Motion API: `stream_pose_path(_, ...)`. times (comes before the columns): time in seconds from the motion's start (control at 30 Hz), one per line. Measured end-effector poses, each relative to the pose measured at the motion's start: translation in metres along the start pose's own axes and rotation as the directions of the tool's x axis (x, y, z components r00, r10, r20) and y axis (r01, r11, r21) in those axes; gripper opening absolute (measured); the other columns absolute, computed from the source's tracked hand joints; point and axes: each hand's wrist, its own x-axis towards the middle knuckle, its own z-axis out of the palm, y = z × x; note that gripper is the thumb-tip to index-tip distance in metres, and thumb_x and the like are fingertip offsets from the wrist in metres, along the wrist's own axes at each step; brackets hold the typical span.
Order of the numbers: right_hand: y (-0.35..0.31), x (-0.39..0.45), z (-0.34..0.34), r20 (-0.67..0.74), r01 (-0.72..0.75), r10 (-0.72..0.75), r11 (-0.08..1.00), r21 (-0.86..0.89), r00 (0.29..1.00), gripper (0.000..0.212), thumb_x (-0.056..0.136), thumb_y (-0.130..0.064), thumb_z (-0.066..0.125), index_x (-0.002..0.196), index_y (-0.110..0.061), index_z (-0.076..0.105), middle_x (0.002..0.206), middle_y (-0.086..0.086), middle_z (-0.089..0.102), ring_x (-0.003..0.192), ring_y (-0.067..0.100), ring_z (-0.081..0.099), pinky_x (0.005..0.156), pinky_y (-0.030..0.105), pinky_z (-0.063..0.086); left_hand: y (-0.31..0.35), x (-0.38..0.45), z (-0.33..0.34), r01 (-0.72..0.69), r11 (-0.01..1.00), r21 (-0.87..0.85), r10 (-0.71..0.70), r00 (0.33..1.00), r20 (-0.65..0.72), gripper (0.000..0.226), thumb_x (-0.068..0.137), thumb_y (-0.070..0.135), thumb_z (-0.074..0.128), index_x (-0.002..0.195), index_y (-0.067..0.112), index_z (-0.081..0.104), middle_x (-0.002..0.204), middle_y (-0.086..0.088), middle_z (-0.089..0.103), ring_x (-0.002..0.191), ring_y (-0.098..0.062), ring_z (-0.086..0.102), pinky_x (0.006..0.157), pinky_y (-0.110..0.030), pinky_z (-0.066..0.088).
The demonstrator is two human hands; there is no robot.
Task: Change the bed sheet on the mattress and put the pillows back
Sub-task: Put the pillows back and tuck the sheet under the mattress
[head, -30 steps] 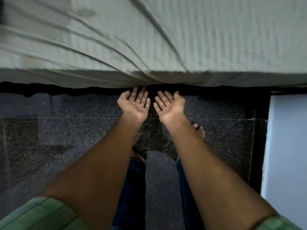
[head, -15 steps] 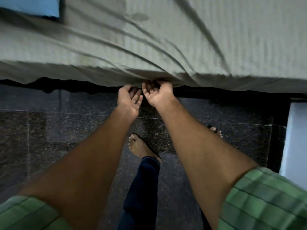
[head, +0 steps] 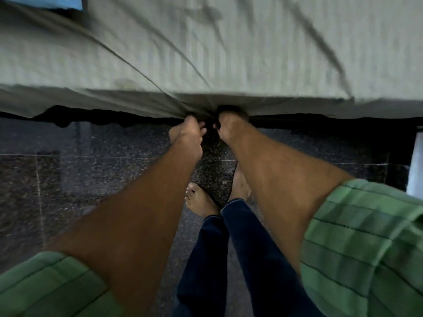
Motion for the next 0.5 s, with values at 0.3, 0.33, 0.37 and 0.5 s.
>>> stream_pose_path(0.3, -0.007, -0.022, -0.042, 0.120, -0.066, -0.031, 0.691, 0.720, 0.992, 0.028, 0.104, -0.021, 0.044, 0.125, -0.010, 0.059, 0.134, 0.014, 0.061, 0.117, 0.028, 0.059, 0.097, 0.038, 0.054, 0.015, -0.016, 0.018, 0.218, 0.692, -0.689, -0.026, 0.960, 0.278, 0.027, 0.104, 0.021, 0.037, 0.110, 0.012, 0.062, 0.104, -0.012, 0.065, 0.096, -0.025, 0.063, 0.104, -0.039, 0.050)
stream_pose_path(0.33, -0.005, -0.021, -0.048, 0.158, -0.110, -0.028, 0.601, 0.792, 0.987, 0.034, 0.107, -0.029, 0.037, 0.129, -0.011, 0.057, 0.137, 0.015, 0.058, 0.127, 0.030, 0.055, 0.108, 0.043, 0.047, 0.012, -0.015, 0.016, 0.255, 0.650, -0.716, -0.022, 0.948, 0.318, 0.031, 0.104, 0.028, 0.037, 0.116, 0.013, 0.061, 0.112, -0.012, 0.065, 0.108, -0.026, 0.063, 0.112, -0.042, 0.044)
stream_pose_path(0.37, -0.004, -0.018, -0.053, 0.196, -0.151, -0.030, 0.528, 0.836, 0.980, 0.041, 0.108, -0.035, 0.032, 0.133, -0.011, 0.054, 0.141, 0.015, 0.055, 0.134, 0.031, 0.051, 0.114, 0.047, 0.041, 0.007, -0.014, 0.014, 0.285, 0.623, -0.728, -0.018, 0.936, 0.351, 0.039, 0.104, 0.036, 0.037, 0.125, 0.012, 0.060, 0.122, -0.012, 0.063, 0.121, -0.027, 0.059, 0.116, -0.043, 0.039)
stream_pose_path(0.5, -0.013, -0.018, -0.058, 0.270, -0.204, -0.061, 0.500, 0.842, 0.961, 0.060, 0.106, -0.051, 0.026, 0.146, -0.016, 0.052, 0.149, 0.013, 0.052, 0.140, 0.034, 0.046, 0.117, 0.052, 0.034, 0.003, -0.012, 0.022, 0.373, 0.570, -0.732, 0.026, 0.883, 0.469, 0.069, 0.096, 0.061, 0.038, 0.145, 0.015, 0.053, 0.145, -0.017, 0.054, 0.133, -0.035, 0.050, 0.118, -0.051, 0.034)
